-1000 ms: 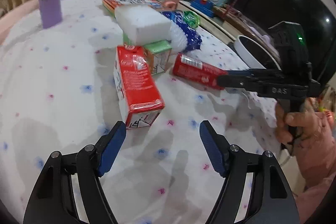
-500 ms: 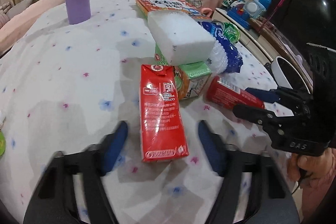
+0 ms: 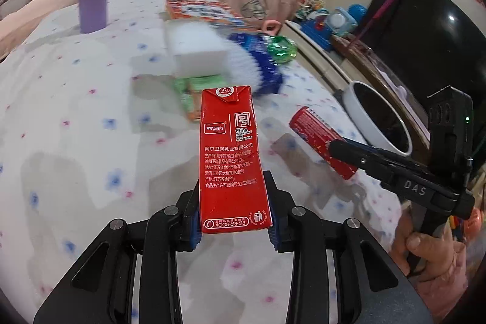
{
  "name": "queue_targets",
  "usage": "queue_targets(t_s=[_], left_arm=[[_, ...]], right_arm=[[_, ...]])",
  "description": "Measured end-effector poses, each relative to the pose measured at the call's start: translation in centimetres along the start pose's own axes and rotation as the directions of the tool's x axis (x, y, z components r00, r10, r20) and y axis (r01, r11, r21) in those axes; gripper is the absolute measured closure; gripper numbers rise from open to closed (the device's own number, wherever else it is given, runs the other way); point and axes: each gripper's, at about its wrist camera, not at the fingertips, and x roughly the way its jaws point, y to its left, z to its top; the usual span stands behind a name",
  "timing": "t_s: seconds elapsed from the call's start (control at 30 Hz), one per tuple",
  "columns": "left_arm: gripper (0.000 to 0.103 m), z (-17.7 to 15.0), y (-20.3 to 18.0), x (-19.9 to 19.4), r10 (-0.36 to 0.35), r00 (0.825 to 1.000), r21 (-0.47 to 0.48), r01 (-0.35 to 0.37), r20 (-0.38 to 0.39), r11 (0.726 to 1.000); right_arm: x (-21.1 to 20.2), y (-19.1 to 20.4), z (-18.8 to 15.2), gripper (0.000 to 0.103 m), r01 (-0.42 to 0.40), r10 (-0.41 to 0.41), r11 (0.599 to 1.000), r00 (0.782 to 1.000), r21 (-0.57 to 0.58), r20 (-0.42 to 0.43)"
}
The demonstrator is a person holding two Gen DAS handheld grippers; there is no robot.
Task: Collect trash
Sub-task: 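Grasp the red milk carton with the left gripper while the right grasps the red can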
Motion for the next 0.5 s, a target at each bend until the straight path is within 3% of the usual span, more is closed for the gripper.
queue_targets(t_s=[0.2,0.37,0.47,0.5], left_arm=[[0.072,-0.1,-1.6,0.4,-0.015,1.000,0.031,0.015,-0.010,0.999],[0.072,-0.3,-1.6,0.5,-0.008,1.000,0.032,0.009,-0.026,0.999],[0.072,-0.3,-1.5,0.5,-0.004,1.000,0.029,0.005,-0.030,1.000],[0.072,-0.3,-1.6,0.4,-0.004,1.000,0.030,0.005,-0.029,1.000]], right_arm=[[-0.7,-0.7,-0.7,0.067,0.084,-0.084,0.996,0.996,-0.008,-0.009],[1.5,-0.5,-1.4,0.067,0.080,-0.084,0.995,0.992,-0.056,-0.092],[1.9,-0.1,-1.2,0.064,0.093,-0.099,0.992,0.992,-0.081,-0.074],[2.0,-0.1,-1.1,0.073,0.095,-0.101,0.992,0.992,-0.077,-0.072]])
